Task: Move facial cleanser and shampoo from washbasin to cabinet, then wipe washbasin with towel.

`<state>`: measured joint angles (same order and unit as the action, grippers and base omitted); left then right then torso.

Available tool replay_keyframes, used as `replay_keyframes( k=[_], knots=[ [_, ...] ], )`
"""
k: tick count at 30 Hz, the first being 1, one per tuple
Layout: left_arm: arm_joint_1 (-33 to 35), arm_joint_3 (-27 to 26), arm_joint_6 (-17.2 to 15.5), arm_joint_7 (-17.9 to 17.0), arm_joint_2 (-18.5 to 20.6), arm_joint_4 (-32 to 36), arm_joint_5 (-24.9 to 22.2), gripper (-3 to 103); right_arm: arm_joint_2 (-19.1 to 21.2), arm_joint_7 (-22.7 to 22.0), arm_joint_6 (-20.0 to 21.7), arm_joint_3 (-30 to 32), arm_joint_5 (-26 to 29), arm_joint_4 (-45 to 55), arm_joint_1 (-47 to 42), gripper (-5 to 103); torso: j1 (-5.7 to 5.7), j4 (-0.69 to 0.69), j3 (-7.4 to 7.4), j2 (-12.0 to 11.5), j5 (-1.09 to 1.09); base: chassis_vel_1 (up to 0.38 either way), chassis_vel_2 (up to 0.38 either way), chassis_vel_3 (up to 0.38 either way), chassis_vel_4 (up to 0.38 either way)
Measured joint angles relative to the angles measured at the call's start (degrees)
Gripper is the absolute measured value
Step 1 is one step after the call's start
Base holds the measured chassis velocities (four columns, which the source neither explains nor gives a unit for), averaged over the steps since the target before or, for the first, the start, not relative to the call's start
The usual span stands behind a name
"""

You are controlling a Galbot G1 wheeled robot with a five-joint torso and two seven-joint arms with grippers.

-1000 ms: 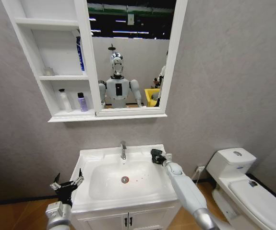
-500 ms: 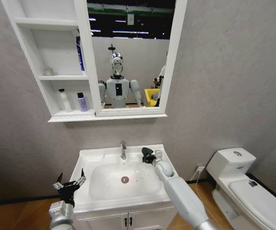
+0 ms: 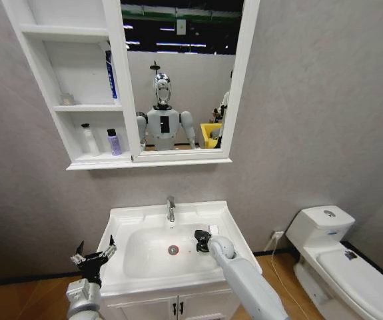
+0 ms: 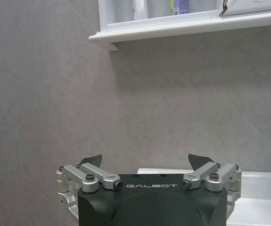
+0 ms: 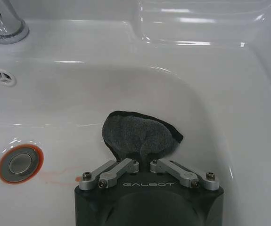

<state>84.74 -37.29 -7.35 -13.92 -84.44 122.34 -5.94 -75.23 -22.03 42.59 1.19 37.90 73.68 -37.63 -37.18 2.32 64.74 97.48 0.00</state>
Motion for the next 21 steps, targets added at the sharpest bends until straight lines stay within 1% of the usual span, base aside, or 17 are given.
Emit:
replay_keyframes(
  k=[2, 5, 7, 8, 13, 15, 16, 19, 20, 21],
  knots=[
    [-0.02, 0.13, 0.0, -0.05, -0.06, -0.09, 0.0, 100, -0.87, 0.92, -0.12, 0.21, -1.99, -2.86, 0.8, 5, 0.0, -0.02, 0.0, 0.0, 0.0, 0.0, 0.0, 0.0, 0.0],
    [-0.01, 0.17, 0.01, -0.05, -0.08, -0.1, 0.0, 100, -1.23, 1.42, -0.21, 0.21, -2.79, -4.01, 1.17, 5, 0.0, -0.04, -0.01, 0.0, 0.0, 0.0, 0.0, 0.0, 0.0],
    [0.11, 0.13, 0.03, -0.06, -0.12, -0.07, 0.0, 100, -1.69, 2.92, -0.55, 0.12, -4.35, -6.02, 1.7, 5, 0.01, -0.04, -0.01, 0.01, -0.01, 0.0, 0.0, 0.0, 0.0],
    [0.16, 0.09, 0.04, -0.06, -0.13, 0.0, 0.0, 100, -2.2, 3.96, -1.34, 0.08, -5.14, -7.44, 1.93, 5, 0.01, -0.03, -0.02, 0.01, -0.01, 0.0, 0.0, 0.0, 0.0],
    [0.27, 0.08, 0.06, -0.08, -0.14, 0.1, 0.0, 100, -3.47, 5.63, -3.22, -0.05, -6.79, -10.0, 2.35, 5, 0.02, -0.03, -0.02, 0.02, -0.01, 0.0, 0.0, 0.0, 0.0],
    [0.34, 0.09, 0.06, -0.08, -0.19, 0.25, 0.07, 100, -5.08, 6.74, -4.55, -0.11, -8.55, -12.65, 2.89, 5, 0.02, -0.02, -0.03, 0.03, -0.01, 0.0, 0.0, 0.0, 0.0],
    [0.34, 0.09, 0.06, -0.08, -0.19, 0.25, 0.07, 100, -5.08, 6.74, -4.55, -0.11, -8.55, -12.65, 2.89, 5, 0.02, -0.02, -0.03, 0.03, -0.01, 0.0, 0.0, 0.0, 0.0],
    [0.58, 0.01, 0.06, -0.09, -0.22, 0.71, 0.14, 100, -8.17, 8.41, -6.82, 0.5, -11.26, -17.13, 3.85, 5, 0.03, -0.01, -0.03, 0.03, -0.02, 0.0, 0.0, 0.0, 0.0],
    [0.58, 0.01, 0.06, -0.09, -0.22, 0.71, 0.14, 100, -8.17, 8.41, -6.82, 0.5, -11.26, -17.13, 3.85, 5, 0.03, -0.01, -0.03, 0.03, -0.02, 0.0, 0.0, 0.0, 0.0],
    [0.65, -0.1, 0.04, -0.09, -0.22, 0.83, 0.15, 100, -9.34, 8.91, -7.48, 0.83, -12.18, -18.48, 4.11, 5, 0.03, 0.0, -0.03, 0.03, -0.03, 0.0, 0.0, 0.0, 0.0]
  ],
)
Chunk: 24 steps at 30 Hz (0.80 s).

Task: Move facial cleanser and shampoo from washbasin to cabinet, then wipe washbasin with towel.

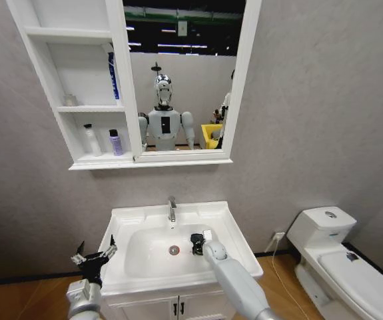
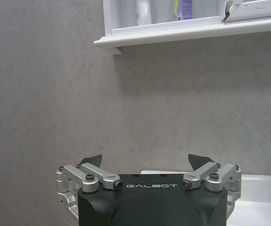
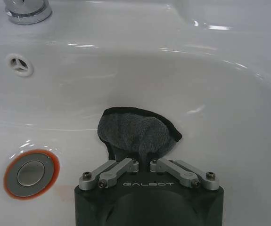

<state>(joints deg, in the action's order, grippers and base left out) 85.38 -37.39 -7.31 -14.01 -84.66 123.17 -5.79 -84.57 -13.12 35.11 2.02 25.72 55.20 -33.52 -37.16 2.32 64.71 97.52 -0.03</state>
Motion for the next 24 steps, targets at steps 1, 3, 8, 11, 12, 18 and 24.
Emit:
replay_keyframes(
  k=[1, 3, 8, 11, 12, 18, 24],
  knots=[
    [0.04, -0.08, -0.03, 0.0, 0.02, 0.09, 0.01, 100, -0.8, 0.59, -0.46, 0.13, -0.94, -0.94, 0.18, 5, 0.0, 0.01, 0.0, 0.0, 0.0, 0.0, 0.0, 0.0, 0.0],
    [0.08, -0.12, -0.05, 0.0, 0.04, 0.14, 0.02, 100, -1.52, 1.33, -0.99, 0.16, -2.05, -1.79, 0.32, 5, 0.0, 0.01, 0.01, 0.0, 0.0, 0.0, 0.0, 0.0, 0.0],
    [0.2, 0.02, -0.31, 0.01, 0.08, 0.39, 0.3, 100, -4.81, 3.64, -4.36, -0.01, -5.22, -5.24, 0.64, 5, -0.02, 0.03, 0.02, -0.01, 0.01, 0.0, 0.0, 0.0, 0.0],
    [0.32, 0.14, -0.45, 0.01, 0.05, 0.61, 0.53, 100, -6.07, 4.87, -5.62, -0.15, -6.05, -6.44, 0.76, 5, -0.02, 0.02, 0.03, -0.02, 0.02, 0.0, 0.0, 0.0, 0.0],
    [0.32, 0.14, -0.45, 0.01, 0.05, 0.61, 0.53, 100, -6.07, 4.87, -5.62, -0.15, -6.05, -6.44, 0.76, 5, -0.02, 0.02, 0.03, -0.02, 0.02, 0.0, 0.0, 0.0, 0.0],
    [0.7, 0.61, -0.55, 0.02, -0.12, 0.92, 1.3, 100, -7.74, 8.99, -9.81, -0.03, -7.9, -10.4, 1.66, 5, -0.02, -0.01, 0.03, -0.02, 0.03, 0.0, 0.0, 0.0, 0.0],
    [0.96, 1.46, -0.66, 0.04, -0.54, 1.1, 2.41, 100, -7.8, 14.27, -13.64, 0.78, -7.68, -14.4, 2.89, 5, -0.02, 0.01, 0.01, 0.0, 0.03, 0.0, 0.0, 0.0, 0.0]
  ],
)
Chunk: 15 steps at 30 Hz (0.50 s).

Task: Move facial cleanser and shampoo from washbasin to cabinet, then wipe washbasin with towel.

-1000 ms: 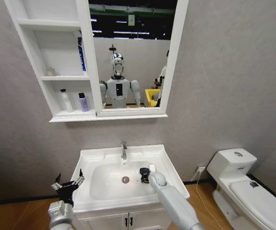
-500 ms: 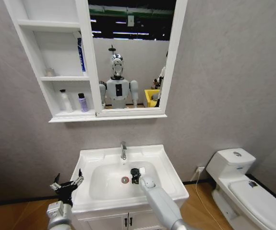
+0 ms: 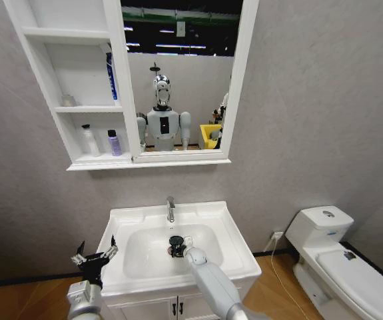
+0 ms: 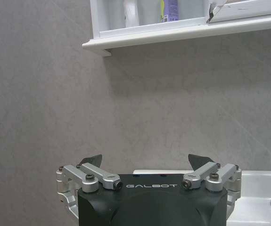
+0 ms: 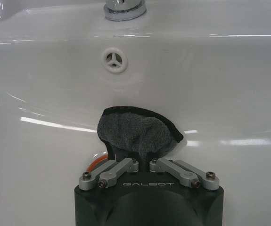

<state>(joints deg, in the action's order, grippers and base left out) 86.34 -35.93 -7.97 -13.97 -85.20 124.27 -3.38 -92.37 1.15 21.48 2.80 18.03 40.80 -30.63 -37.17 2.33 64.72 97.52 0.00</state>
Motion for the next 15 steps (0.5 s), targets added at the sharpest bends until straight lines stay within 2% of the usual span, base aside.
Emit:
replay_keyframes(
  k=[2, 8, 15],
  knots=[
    [0.13, 0.35, -0.11, 0.01, -0.23, 0.14, 0.51, 100, 0.02, 1.26, -1.43, 0.13, 0.17, -1.16, 0.32, 5, 0.0, -0.01, 0.0, 0.0, 0.0, 0.0, 0.0, 0.0, 0.0],
    [0.07, 0.63, -0.26, 0.06, -0.53, 0.16, 0.89, 100, 0.16, 1.14, -1.7, -0.22, 0.2, -0.36, 0.17, 5, -0.01, -0.01, 0.02, -0.03, -0.01, 0.0, 0.0, 0.0, 0.0],
    [-0.45, 1.6, -0.27, 0.08, -0.8, -0.75, 1.11, 100, 0.21, -2.37, 2.23, -1.83, 0.76, 4.03, -0.82, 5, -0.06, -0.05, 0.06, -0.08, 0.01, 0.0, 0.0, 0.0, 0.0]
  ],
)
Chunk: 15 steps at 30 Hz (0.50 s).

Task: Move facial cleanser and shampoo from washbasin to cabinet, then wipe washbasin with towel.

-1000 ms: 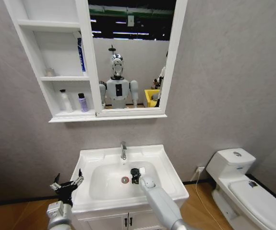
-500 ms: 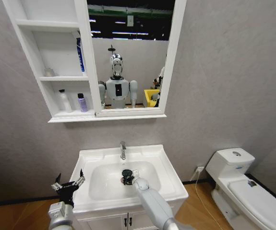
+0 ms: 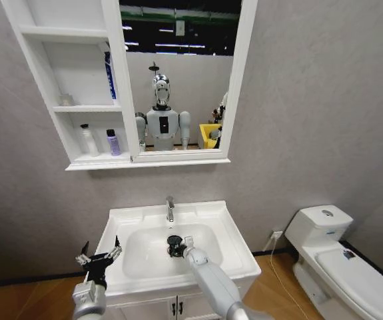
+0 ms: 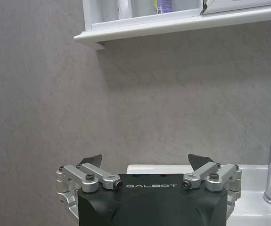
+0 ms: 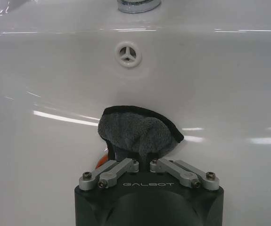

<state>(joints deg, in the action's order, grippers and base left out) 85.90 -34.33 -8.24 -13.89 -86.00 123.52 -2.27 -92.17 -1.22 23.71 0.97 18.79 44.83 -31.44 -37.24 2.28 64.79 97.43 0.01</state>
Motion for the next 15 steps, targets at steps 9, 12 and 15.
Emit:
replay_keyframes(
  k=[9, 12, 15],
  knots=[
    [-0.39, 0.1, 0.04, 0.01, 0.07, -0.73, 0.0, 100, 0.09, -2.45, 1.73, -0.36, 6.11, 0.82, 0.69, 5, 0.02, 0.04, -0.02, 0.02, -0.01, 0.0, 0.0, 0.0, 0.0],
    [-0.58, 0.16, 0.05, 0.01, 0.09, -1.14, 0.0, 100, 0.08, -4.16, 2.11, -0.46, 7.97, 1.23, 0.89, 5, 0.04, 0.03, -0.03, 0.04, -0.01, 0.0, 0.0, 0.0, 0.0],
    [-0.65, 0.27, 0.05, 0.01, 0.09, -1.3, 0.0, 100, 0.09, -4.58, 2.36, -0.68, 7.85, 1.86, 0.89, 5, 0.04, 0.04, -0.03, 0.04, -0.01, 0.0, 0.0, 0.0, 0.0]
  ],
)
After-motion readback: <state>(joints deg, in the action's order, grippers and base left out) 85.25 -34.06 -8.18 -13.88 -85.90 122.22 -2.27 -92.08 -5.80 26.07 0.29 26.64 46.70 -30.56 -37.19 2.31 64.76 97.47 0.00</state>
